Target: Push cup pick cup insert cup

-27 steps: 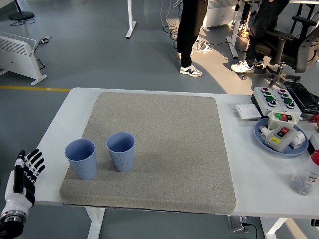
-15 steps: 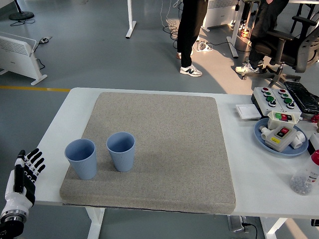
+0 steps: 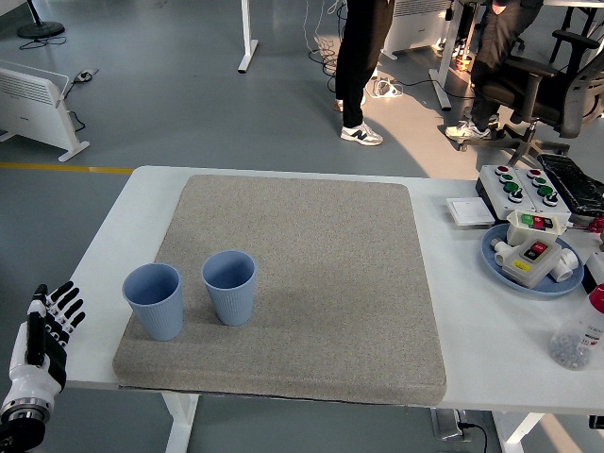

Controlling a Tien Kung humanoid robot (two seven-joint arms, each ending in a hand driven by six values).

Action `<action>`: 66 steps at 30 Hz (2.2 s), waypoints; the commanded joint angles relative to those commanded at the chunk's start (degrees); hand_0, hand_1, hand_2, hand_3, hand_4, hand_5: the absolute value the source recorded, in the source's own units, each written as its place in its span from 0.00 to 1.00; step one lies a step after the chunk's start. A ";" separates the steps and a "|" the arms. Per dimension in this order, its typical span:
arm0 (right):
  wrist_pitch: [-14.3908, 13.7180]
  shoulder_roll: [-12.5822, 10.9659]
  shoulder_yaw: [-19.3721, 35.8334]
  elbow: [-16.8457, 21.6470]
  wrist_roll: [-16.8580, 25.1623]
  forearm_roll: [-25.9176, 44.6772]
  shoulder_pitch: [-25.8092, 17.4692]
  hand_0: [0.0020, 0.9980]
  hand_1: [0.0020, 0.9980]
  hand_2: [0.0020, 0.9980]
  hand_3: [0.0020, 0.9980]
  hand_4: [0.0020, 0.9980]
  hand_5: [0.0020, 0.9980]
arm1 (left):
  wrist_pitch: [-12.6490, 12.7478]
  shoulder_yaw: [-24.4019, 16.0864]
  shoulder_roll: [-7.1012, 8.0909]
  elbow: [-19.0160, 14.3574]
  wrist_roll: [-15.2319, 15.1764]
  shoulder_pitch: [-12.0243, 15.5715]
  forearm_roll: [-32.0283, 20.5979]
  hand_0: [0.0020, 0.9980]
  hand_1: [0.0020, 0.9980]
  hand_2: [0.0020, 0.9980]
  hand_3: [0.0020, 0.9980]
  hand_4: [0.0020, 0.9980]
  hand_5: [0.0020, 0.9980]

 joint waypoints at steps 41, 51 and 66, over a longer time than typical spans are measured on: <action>0.04 0.01 -0.12 0.10 -0.09 0.46 -0.25 0.52 0.54 0.62 0.57 0.11 0.44 | -0.21 0.41 0.19 -0.17 0.19 -0.24 0.24 0.86 0.86 0.85 0.78 0.61 1.00; 0.07 0.10 0.16 0.04 -0.03 0.26 -0.36 0.52 0.54 0.62 0.57 0.11 0.44 | 0.90 1.10 0.60 -0.94 -1.15 0.81 4.98 0.82 0.81 0.80 0.75 0.61 1.00; 0.08 0.15 0.08 0.02 0.06 0.44 -0.43 0.52 0.54 0.62 0.57 0.11 0.44 | 7.17 0.89 2.47 -3.23 -9.10 4.95 7.97 0.30 0.46 0.46 0.44 0.60 1.00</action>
